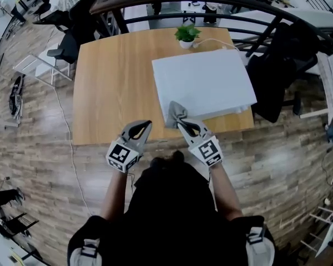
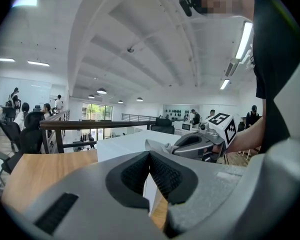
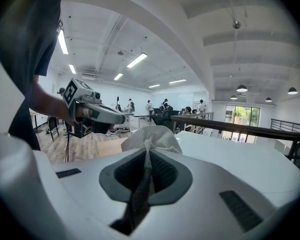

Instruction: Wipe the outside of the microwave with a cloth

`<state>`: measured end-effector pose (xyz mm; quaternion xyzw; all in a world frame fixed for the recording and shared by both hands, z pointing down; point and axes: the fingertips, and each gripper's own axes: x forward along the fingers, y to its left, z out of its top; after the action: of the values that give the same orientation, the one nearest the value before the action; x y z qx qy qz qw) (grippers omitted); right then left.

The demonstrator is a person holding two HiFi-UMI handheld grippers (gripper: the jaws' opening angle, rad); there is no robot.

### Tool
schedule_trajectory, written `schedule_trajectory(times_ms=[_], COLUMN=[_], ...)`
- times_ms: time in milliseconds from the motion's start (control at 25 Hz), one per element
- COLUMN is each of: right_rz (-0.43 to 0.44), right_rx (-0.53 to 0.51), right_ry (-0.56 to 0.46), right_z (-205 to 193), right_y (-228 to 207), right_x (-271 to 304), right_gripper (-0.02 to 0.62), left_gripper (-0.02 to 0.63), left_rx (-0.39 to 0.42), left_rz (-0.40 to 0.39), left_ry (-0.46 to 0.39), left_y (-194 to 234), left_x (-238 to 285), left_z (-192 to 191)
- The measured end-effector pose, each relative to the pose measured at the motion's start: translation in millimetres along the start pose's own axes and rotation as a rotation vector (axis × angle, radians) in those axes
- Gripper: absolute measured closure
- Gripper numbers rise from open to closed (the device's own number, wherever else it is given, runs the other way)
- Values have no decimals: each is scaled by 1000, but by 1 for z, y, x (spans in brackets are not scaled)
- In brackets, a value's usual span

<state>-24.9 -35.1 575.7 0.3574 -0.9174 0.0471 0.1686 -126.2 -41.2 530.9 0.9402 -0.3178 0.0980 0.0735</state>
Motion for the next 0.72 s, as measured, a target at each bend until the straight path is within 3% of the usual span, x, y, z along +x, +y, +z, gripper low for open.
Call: schedule_trajectory(times_ms=[280, 720], right_rz=[88, 47], right_rx=[-31, -40], right_ry=[15, 61], right_z=[-7, -6], right_y=[0, -3], right_x=[16, 42], right_gripper=[583, 583], left_gripper=[603, 603], left_rx=[-40, -37], left_rz=[54, -7], left_ry=[5, -7], left_y=[-1, 29], left_x=[7, 22], left_z=[-6, -1])
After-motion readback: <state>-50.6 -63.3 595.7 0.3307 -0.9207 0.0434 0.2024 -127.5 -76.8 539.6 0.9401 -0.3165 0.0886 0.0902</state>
